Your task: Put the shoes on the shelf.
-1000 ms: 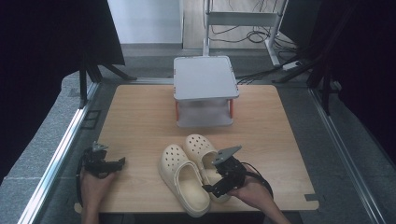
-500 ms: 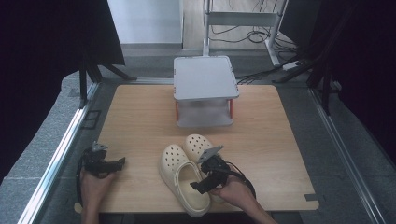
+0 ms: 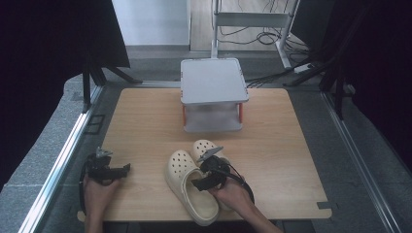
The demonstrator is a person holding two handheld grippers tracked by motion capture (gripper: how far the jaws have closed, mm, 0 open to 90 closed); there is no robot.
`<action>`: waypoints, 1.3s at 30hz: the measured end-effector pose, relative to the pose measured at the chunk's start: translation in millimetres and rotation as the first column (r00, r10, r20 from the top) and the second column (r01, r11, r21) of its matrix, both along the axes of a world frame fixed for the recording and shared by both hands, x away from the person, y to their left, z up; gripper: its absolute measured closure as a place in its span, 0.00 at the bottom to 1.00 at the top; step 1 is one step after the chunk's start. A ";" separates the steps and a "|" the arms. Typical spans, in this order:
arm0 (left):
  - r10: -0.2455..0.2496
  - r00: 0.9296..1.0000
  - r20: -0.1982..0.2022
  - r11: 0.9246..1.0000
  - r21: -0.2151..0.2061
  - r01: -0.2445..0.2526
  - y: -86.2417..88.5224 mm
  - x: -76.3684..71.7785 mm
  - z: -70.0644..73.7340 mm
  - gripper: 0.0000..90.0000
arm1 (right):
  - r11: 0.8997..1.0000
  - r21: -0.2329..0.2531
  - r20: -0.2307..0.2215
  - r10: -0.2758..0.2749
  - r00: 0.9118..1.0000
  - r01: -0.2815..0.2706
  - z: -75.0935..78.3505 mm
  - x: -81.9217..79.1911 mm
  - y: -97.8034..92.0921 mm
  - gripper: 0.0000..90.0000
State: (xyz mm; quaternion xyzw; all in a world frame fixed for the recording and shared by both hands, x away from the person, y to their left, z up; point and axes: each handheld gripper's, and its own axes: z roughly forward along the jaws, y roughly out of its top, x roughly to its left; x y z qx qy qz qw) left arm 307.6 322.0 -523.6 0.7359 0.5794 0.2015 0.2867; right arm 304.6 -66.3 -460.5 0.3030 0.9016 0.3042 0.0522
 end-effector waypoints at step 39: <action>-0.002 1.000 -0.001 1.000 0.003 0.002 0.2 0.0 0.1 0.01 | 0.997 -0.047 -0.021 0.067 0.998 -0.068 41.6 8.2 -19.3 0.71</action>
